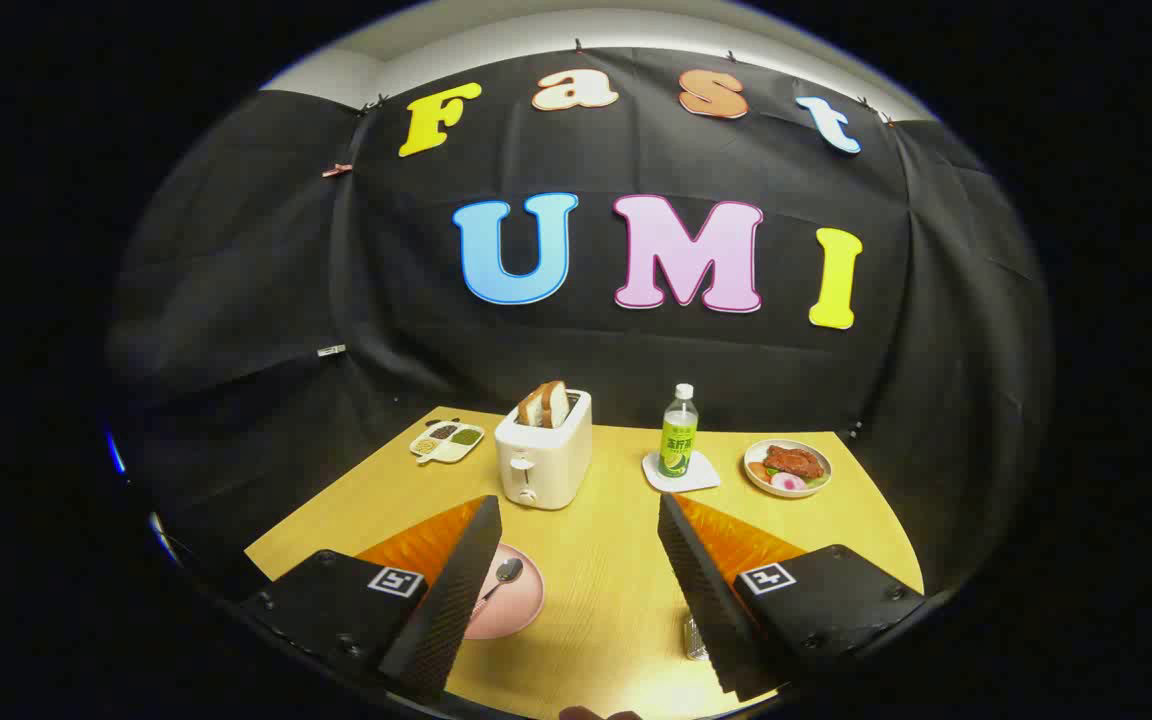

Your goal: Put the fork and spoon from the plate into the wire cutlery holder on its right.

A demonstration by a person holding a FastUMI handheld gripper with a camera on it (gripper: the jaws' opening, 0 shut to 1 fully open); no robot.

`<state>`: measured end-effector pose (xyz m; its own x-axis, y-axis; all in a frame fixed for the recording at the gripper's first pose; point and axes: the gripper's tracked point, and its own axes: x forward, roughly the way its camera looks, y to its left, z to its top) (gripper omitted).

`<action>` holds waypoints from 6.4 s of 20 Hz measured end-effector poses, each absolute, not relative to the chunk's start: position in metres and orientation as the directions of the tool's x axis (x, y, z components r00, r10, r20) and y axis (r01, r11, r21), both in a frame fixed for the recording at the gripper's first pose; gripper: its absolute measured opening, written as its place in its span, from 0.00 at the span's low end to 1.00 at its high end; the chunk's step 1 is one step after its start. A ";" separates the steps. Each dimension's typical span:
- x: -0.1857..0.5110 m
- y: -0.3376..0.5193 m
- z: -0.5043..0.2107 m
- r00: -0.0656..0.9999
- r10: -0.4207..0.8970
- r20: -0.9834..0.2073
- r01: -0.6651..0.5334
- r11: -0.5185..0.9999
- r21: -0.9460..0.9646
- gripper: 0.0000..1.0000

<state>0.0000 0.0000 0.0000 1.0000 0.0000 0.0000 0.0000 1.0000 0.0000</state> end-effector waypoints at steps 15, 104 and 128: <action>-0.005 0.006 0.000 1.000 0.019 -0.010 -0.019 1.000 -0.003 0.98; -0.074 -0.195 -0.176 0.178 0.059 -0.982 -0.277 0.961 0.007 0.10; -0.013 -0.201 -0.206 -0.033 -0.020 -0.999 -0.336 0.942 -0.008 0.47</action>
<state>-0.0127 -0.2010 -0.2058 -0.0334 -0.0199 -0.9992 -0.3362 0.9418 -0.0075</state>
